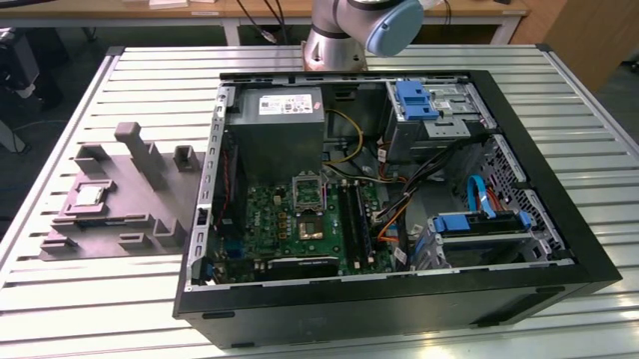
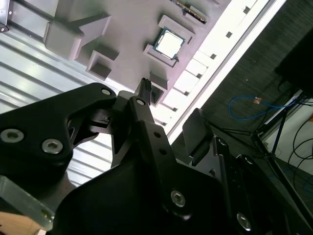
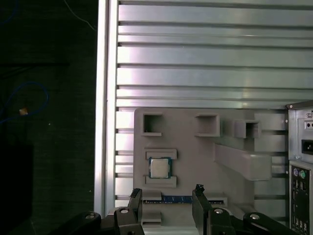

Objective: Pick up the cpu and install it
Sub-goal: 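Pick up the cpu and move it towards the insertion slot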

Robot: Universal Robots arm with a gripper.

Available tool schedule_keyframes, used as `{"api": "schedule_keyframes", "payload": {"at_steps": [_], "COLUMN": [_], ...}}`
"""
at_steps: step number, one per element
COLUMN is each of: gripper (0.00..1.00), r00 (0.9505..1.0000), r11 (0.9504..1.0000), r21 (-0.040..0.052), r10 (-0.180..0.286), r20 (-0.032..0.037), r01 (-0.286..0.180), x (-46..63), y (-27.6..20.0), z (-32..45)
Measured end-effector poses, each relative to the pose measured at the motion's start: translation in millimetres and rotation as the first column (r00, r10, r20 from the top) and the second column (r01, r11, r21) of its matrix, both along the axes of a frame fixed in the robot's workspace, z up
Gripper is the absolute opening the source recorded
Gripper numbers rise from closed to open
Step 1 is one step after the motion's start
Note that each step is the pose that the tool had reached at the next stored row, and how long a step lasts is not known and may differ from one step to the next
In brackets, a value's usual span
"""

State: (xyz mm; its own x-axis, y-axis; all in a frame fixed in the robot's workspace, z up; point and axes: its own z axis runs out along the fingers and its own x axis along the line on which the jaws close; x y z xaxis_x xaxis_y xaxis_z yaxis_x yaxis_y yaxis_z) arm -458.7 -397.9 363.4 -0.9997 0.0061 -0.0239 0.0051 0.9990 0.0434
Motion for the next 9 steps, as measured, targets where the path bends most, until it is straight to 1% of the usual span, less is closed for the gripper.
{"api": "schedule_keyframes", "payload": {"at_steps": [1, 9], "gripper": [0.53, 0.53], "r00": [1.0, 1.0], "r11": [1.0, 1.0], "r21": [0.0, 0.0], "r10": [0.0, 0.0], "r20": [0.0, 0.0001], "r01": [0.0, 0.0], "x": [0.0, 0.0], "y": [0.0, 0.0], "z": [-2.3, -4.3]}}
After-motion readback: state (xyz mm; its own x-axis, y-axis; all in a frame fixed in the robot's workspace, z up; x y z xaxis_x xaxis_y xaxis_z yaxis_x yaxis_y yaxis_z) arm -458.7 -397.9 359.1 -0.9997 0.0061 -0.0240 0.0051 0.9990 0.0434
